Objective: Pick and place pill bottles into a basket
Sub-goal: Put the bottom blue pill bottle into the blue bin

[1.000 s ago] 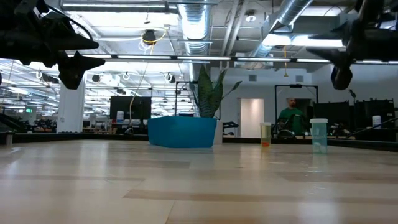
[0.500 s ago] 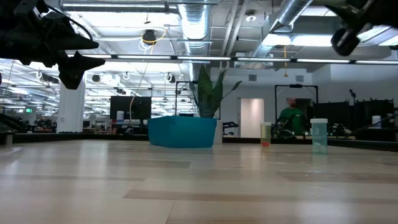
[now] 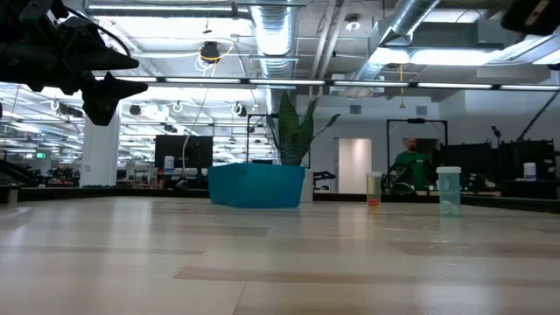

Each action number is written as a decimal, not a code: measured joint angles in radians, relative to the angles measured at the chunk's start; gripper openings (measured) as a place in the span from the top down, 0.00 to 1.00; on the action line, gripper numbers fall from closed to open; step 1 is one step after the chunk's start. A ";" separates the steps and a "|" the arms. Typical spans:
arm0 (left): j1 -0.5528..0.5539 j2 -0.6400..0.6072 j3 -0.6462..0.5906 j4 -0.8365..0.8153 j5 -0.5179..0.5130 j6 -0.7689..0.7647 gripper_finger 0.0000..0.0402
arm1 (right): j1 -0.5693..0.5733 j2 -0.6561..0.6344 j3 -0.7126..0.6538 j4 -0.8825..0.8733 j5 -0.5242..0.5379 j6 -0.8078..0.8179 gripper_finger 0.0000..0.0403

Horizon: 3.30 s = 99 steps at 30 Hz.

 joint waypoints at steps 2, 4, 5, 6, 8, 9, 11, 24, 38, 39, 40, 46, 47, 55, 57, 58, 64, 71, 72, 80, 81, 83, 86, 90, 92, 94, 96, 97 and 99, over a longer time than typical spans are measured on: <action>0.000 0.000 0.000 0.000 0.000 0.002 0.54 | 0.094 0.048 0.003 0.002 0.005 0.084 0.76; 0.000 0.000 0.000 0.000 0.000 0.001 0.54 | 0.194 0.090 0.003 -0.008 0.027 0.173 0.76; 0.000 0.000 0.000 0.000 0.000 -0.003 0.54 | 0.242 0.109 0.003 -0.012 0.045 0.222 0.76; 0.000 0.000 0.000 0.000 0.000 -0.004 0.54 | 0.289 0.127 0.002 -0.021 0.071 0.278 0.76; 0.000 0.000 0.000 0.000 0.000 -0.004 0.54 | 0.373 0.155 0.003 -0.020 0.130 0.409 0.76; 0.000 0.000 0.000 0.000 0.000 -0.003 0.54 | 0.412 0.167 0.003 -0.013 0.162 0.485 0.76; 0.000 0.000 0.000 0.000 0.000 -0.003 0.54 | 0.478 0.190 0.003 0.003 0.213 0.632 0.76; 0.000 0.000 0.000 0.000 -0.001 -0.015 0.54 | 0.675 0.484 0.002 0.080 0.233 1.184 0.49; 0.000 0.000 -0.001 0.000 -0.001 -0.016 0.54 | 0.701 0.664 0.002 0.229 0.229 1.379 0.33; 0.000 0.000 -0.001 0.000 -0.001 -0.016 0.54 | 0.705 0.669 0.001 0.227 0.230 1.384 0.33; 0.000 0.000 -0.001 0.000 -0.001 -0.016 0.54 | 0.711 0.675 0.001 0.223 0.232 1.391 0.33; 0.000 0.000 -0.001 0.000 -0.001 -0.016 0.54 | 0.724 0.709 0.001 0.219 0.227 1.399 0.34; 0.000 0.000 -0.001 0.000 -0.001 -0.016 0.54 | 0.724 0.715 0.001 0.219 0.225 1.399 0.34; 0.000 0.000 -0.001 0.000 -0.001 -0.016 0.54 | 0.724 0.732 -0.002 0.221 0.230 1.399 0.34; 0.000 0.000 -0.001 0.000 -0.001 -0.016 0.54 | 0.724 0.732 -0.002 0.215 0.230 1.399 0.35; 0.000 0.000 -0.001 0.000 -0.001 -0.016 0.54 | 0.724 0.732 -0.002 0.216 0.230 1.399 0.36; 0.000 0.000 -0.001 0.000 -0.001 -0.016 0.54 | 0.724 0.732 -0.002 0.222 0.231 1.407 0.46; 0.000 0.000 -0.001 0.000 -0.001 -0.016 0.54 | 0.731 0.732 -0.002 0.231 0.230 1.409 0.60; 0.000 0.000 -0.001 0.000 -0.001 -0.016 0.54 | 0.734 0.732 -0.002 0.231 0.231 1.411 0.61; 0.000 0.000 -0.001 0.000 -0.001 -0.016 0.54 | 0.756 0.732 -0.003 0.251 0.232 1.428 0.61; 0.000 0.000 -0.001 0.000 -0.001 -0.016 0.54 | 0.757 0.732 -0.003 0.250 0.232 1.433 0.60; 0.000 0.000 -0.001 0.000 -0.001 -0.016 0.54 | 0.756 0.732 -0.003 0.249 0.233 1.433 0.56; 0.000 0.000 -0.001 0.000 -0.001 -0.016 0.54 | 0.756 0.731 -0.004 0.243 0.237 1.433 0.49; 0.000 0.000 -0.001 0.000 -0.001 -0.016 0.54 | 0.754 0.730 -0.050 0.316 0.230 1.433 0.40; 0.000 0.000 -0.001 0.000 -0.001 -0.016 0.54 | 0.754 0.730 -0.082 0.395 0.218 1.433 0.38; 0.000 0.000 -0.001 0.000 -0.001 -0.016 0.54 | 0.754 0.730 -0.106 0.438 0.217 1.438 0.37; 0.000 0.000 -0.001 0.000 -0.001 -0.016 0.54 | 0.747 0.730 -0.114 0.435 0.217 1.443 0.37; 0.000 0.000 -0.001 0.000 -0.001 -0.016 0.54 | 0.744 0.730 -0.115 0.426 0.218 1.442 0.37; 0.000 0.000 -0.001 0.000 -0.001 -0.016 0.54 | 0.741 0.729 -0.115 0.414 0.223 1.442 0.40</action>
